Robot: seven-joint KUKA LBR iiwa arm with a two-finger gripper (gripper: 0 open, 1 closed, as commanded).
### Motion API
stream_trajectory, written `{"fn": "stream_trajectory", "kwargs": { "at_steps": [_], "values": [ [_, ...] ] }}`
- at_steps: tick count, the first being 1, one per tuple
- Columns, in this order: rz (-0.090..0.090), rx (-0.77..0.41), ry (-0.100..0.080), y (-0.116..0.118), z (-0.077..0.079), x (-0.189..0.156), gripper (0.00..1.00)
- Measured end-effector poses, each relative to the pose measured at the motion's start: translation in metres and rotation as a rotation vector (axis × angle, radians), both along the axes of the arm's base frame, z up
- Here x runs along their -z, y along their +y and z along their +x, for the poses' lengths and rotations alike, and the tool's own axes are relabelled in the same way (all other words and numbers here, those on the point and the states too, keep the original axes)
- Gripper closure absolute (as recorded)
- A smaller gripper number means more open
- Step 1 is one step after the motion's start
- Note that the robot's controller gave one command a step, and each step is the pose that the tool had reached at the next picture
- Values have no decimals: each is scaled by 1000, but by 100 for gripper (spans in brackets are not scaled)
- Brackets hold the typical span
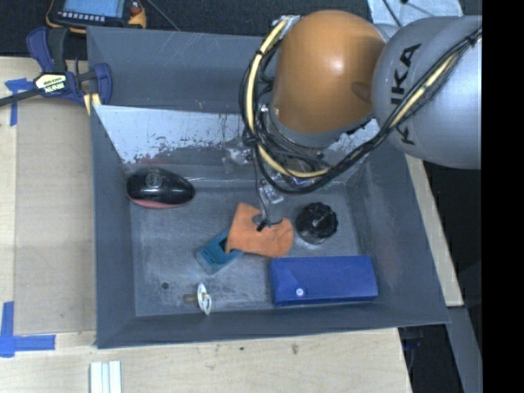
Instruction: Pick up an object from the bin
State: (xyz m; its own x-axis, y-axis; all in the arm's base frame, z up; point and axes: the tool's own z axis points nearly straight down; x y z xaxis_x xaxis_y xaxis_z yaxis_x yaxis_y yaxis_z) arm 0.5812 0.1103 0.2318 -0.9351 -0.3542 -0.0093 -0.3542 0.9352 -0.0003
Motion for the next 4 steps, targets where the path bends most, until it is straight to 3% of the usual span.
{"fn": "stream_trajectory", "kwargs": {
  "at_steps": [2,3,4],
  "values": [
    [-2,98,7,-22,-17,45,0],
    [-3,-200,4,-27,-11,48,0],
    [-2,-26,3,-34,-5,88,0]
  ]
}}
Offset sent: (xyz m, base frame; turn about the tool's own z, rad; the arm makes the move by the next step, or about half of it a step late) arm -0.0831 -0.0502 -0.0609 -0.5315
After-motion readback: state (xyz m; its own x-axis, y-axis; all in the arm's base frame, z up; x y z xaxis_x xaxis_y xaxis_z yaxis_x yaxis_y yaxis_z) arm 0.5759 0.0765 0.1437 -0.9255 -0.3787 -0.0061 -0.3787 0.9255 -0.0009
